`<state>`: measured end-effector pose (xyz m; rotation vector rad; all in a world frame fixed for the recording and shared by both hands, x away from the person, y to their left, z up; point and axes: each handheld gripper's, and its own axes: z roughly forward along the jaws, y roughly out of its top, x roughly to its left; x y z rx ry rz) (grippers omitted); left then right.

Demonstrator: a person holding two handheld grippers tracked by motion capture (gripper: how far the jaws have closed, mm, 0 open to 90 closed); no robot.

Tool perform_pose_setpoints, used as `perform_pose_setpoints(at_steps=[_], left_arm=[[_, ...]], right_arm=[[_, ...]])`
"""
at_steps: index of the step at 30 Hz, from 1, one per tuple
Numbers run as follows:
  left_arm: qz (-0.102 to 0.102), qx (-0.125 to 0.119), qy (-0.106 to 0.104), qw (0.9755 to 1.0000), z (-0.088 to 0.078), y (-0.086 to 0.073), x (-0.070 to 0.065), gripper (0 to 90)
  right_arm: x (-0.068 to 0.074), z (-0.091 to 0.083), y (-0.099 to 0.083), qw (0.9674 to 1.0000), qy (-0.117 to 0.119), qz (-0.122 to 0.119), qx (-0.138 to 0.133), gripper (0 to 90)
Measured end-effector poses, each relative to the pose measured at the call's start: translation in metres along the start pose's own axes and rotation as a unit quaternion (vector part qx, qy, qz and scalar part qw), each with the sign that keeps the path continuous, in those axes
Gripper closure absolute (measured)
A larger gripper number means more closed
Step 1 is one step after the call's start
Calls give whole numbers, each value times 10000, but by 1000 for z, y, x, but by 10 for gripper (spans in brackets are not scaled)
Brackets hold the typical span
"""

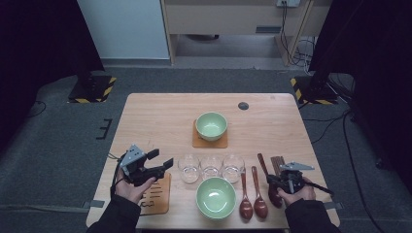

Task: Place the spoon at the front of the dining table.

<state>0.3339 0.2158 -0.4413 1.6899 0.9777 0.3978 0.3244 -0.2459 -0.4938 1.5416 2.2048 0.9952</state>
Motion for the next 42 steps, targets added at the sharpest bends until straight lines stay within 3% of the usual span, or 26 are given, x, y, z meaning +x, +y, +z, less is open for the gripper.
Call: perform_pose_setpoints(at_steps=[9,15,20,30,42], left_arm=[[245,32,-566,9981,45,29,-40,266],[442,1,-757,9962,62,49,-63,271],[452,-79,-828,9955,69,62,-73,271],[248,-36,-1032,9943,94,69,-87,269],[234,322,-1287,9909,135,72,-116,271]], right_arm=[[0,0,-1,10000,-43,-30,11,817],[0,0,-2,10000,-43,-41,41,817],[0,0,-2,10000,-40,-42,32,816],[0,-3,-1,9999,-12,-75,-89,817],[-1,-4,-1,9998,76,-139,-156,816]])
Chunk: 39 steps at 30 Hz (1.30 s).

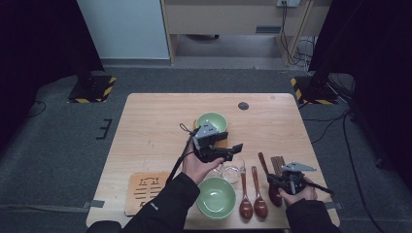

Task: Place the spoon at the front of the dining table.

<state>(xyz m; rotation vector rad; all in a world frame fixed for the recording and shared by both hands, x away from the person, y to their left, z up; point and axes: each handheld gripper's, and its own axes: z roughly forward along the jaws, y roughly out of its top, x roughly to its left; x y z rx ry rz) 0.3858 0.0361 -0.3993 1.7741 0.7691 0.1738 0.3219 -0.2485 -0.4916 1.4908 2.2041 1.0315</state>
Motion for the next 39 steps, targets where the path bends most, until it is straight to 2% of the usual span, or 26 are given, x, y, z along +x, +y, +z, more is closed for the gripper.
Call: perform_pose_setpoints(at_steps=[12,17,24,35,39], left_arm=[[-62,358,-140,9992,36,-9,-9,281],[-93,467,-174,9987,45,-9,-11,289],[6,598,-242,9979,58,-6,-18,302],[151,826,-145,9964,73,-7,-21,306],[85,842,-236,9961,79,-8,-19,309]], right_arm=[[1,-1,0,10000,38,-38,-66,817],[1,-2,0,10000,39,-50,-65,817],[1,-2,0,9999,40,-74,-66,817],[1,-3,1,9999,55,-93,-110,817],[1,-4,1,9999,61,-93,-122,817]])
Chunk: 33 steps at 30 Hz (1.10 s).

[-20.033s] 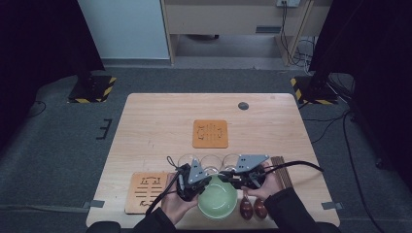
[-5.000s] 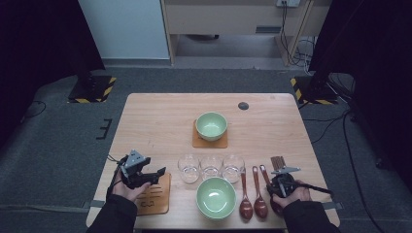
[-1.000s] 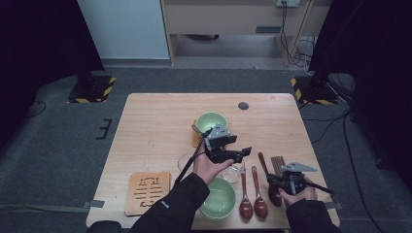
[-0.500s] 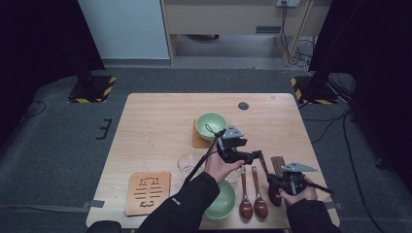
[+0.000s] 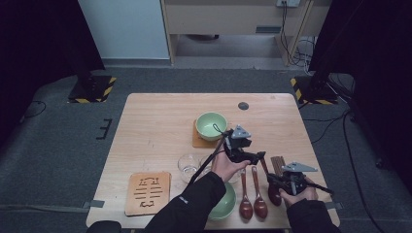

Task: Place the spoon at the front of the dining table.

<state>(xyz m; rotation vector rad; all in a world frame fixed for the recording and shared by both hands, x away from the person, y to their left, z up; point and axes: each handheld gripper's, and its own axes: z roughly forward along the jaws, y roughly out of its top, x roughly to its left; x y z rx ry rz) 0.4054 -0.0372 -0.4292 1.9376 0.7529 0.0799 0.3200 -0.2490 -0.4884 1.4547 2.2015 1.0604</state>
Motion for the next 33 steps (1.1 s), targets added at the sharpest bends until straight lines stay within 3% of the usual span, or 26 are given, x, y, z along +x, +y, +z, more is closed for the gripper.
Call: perform_pose_setpoints(at_steps=[6,16,33], left_arm=[[-120,118,-36,9999,8,-2,0,324],[-119,379,-84,9992,23,-7,-2,350],[-166,579,-221,9979,31,-12,-2,425]], right_arm=[[0,-1,0,10000,11,-9,-23,817],[0,-1,0,10000,30,-7,-33,817],[0,-2,0,10000,27,-3,-81,818]])
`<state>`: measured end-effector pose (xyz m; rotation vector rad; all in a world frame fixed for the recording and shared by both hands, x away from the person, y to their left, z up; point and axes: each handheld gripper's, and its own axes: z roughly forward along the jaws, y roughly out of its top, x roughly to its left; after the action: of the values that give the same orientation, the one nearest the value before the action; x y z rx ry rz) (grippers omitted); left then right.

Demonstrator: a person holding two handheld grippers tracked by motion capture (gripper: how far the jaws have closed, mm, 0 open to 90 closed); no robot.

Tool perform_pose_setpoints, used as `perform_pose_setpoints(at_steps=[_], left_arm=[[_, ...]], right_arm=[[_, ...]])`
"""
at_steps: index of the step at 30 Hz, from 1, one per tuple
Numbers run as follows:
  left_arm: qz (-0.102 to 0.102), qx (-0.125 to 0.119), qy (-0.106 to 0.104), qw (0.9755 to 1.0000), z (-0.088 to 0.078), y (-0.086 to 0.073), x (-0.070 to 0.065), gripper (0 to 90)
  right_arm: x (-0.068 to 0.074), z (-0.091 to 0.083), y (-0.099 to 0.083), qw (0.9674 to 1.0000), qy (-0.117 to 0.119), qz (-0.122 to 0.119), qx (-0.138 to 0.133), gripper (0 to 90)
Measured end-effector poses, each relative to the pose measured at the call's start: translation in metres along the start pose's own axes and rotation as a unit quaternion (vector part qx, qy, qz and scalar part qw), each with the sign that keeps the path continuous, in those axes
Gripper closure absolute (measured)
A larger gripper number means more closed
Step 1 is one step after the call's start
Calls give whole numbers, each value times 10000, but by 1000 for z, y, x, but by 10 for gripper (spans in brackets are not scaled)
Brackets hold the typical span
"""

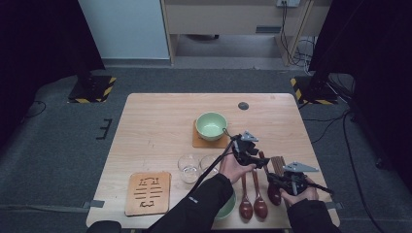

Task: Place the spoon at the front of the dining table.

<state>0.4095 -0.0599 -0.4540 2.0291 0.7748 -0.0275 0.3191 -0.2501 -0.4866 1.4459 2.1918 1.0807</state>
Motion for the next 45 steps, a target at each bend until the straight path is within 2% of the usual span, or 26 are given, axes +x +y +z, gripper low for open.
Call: perform_pose_setpoints(at_steps=[14,21,27,35,42,45], left_arm=[[-83,48,45,9999,0,0,3,565],[-87,24,20,10000,1,0,3,564],[-70,22,54,10000,0,0,5,617],[-139,-68,-4,9999,-1,0,7,642],[-195,-48,32,9998,-3,0,9,726],[-218,-59,14,9997,-3,0,10,732]], right_arm=[[0,-1,1,10000,25,-10,-51,818],[2,-1,1,9999,70,-68,-87,818],[2,-1,1,9999,93,-77,-100,818],[4,-1,2,9997,154,-108,-122,818],[3,-2,2,9997,172,-131,-140,819],[4,-2,2,9996,175,-146,-149,820]])
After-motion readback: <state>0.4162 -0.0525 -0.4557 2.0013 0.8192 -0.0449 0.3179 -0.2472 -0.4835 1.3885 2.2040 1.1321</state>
